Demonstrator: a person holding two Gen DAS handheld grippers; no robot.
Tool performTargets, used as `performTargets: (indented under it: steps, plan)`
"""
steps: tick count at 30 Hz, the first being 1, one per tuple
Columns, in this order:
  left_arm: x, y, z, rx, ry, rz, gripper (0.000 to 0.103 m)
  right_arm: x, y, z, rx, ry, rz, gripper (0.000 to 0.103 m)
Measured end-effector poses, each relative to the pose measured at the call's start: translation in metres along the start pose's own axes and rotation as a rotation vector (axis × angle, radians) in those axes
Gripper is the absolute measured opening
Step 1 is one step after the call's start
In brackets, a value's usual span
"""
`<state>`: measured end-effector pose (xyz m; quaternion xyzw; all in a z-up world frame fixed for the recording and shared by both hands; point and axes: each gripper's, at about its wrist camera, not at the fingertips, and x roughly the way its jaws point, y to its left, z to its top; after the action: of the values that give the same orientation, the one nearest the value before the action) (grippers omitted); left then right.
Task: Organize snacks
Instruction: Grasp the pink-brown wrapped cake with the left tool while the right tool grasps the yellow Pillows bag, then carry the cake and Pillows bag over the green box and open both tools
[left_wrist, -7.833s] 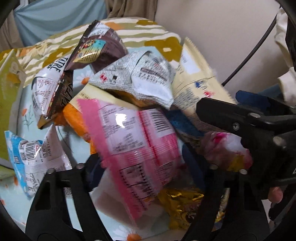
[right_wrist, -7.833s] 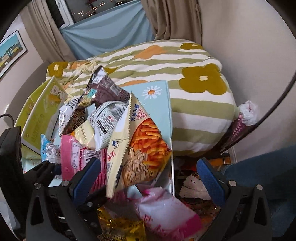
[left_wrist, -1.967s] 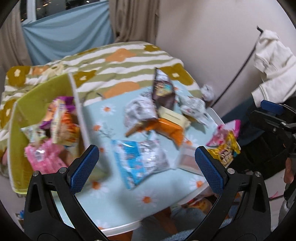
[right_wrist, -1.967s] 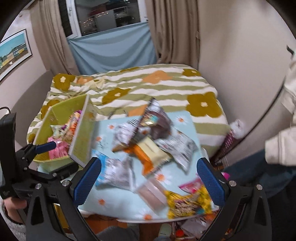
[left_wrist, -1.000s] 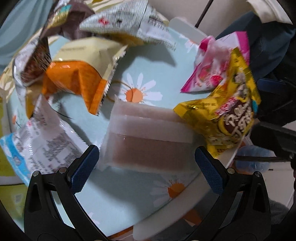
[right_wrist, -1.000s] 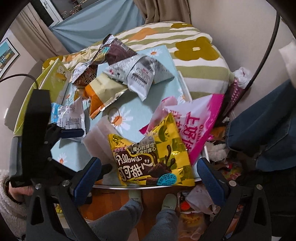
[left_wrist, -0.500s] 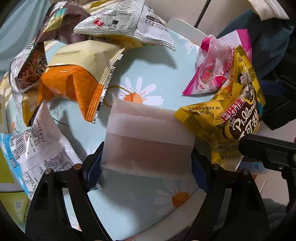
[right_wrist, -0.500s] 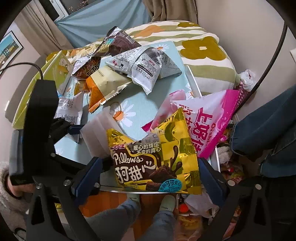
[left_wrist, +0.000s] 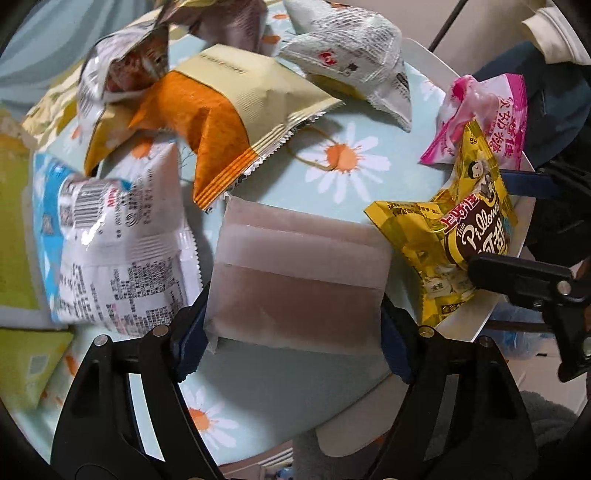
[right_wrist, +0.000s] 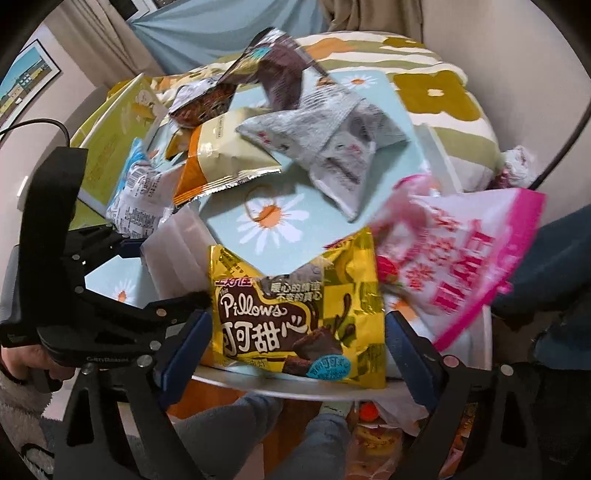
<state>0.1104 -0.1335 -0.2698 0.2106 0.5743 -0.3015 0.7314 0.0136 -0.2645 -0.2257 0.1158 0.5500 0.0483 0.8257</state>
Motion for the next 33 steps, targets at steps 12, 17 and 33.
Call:
performTargets:
  steps: [12,17,33]
  plan:
    - [-0.008,-0.002,-0.022,-0.008,-0.018,0.030,0.077,0.030,0.013,0.007,-0.051,0.028,0.060,0.084]
    - [-0.014,-0.011,-0.032,-0.001,-0.025,0.033,0.077,0.022,0.019,0.003,-0.077,0.016,0.056,0.072]
    - [-0.100,-0.011,-0.022,-0.132,-0.173,0.044,0.077,-0.040,0.027,0.027,-0.114,-0.075,0.072,0.071]
